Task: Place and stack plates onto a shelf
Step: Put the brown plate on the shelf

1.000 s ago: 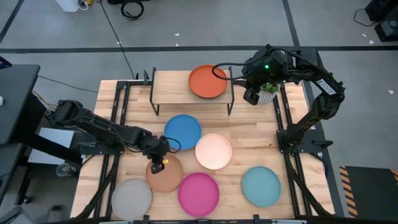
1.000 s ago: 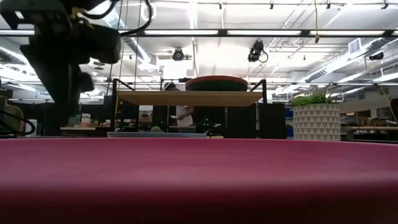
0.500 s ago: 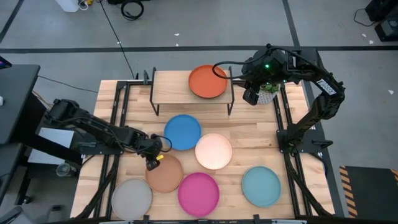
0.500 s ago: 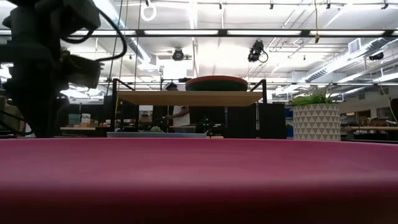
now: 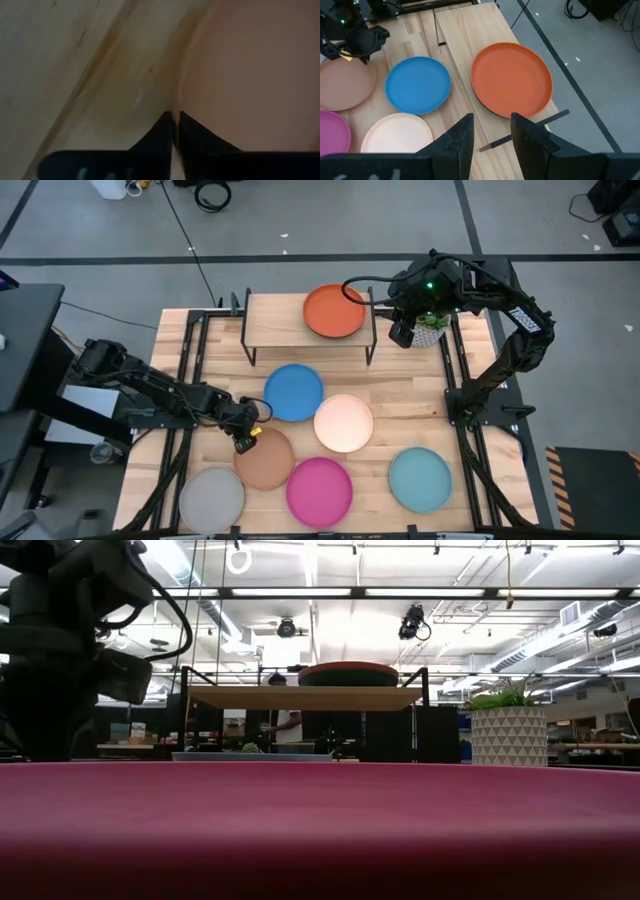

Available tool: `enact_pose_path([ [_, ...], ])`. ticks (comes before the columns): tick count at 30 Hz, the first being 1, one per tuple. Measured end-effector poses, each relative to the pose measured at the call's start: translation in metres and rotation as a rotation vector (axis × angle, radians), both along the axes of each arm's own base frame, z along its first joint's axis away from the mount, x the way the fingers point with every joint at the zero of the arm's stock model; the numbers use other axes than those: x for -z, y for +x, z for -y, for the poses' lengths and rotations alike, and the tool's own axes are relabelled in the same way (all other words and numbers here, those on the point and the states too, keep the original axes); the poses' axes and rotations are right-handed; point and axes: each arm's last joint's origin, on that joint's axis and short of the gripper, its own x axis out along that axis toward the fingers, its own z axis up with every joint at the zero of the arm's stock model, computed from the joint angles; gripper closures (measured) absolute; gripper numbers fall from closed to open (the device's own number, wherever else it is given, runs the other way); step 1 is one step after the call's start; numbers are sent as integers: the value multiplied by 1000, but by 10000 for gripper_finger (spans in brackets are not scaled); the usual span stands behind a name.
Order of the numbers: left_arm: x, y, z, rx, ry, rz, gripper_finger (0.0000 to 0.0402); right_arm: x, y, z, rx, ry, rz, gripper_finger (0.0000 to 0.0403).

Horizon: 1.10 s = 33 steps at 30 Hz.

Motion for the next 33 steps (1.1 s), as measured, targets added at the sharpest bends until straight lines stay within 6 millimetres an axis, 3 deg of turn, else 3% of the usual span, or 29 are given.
enact_pose_path([
  [7, -21, -5, -6, -15, -63, 33, 386, 0, 0, 0, -6, -12, -6, 268],
  [13, -71, -19, -26, -11, -35, 104, 387, -3, 2, 3, -14, -37, 21, 268],
  [17, -110, -24, -46, -100, 3, 219, 387, -2, 3, 7, -8, -46, 28, 268],
  [25, -182, -16, -100, -461, 219, 431, 387, 12, 16, 12, -25, -45, -11, 268],
  [29, -204, -12, -139, -611, 319, 429, 387, 21, 24, 13, -58, -42, -31, 268],
  [33, -213, -3, -181, -628, 351, 339, 387, 24, 25, 13, -70, -51, -46, 268],
])
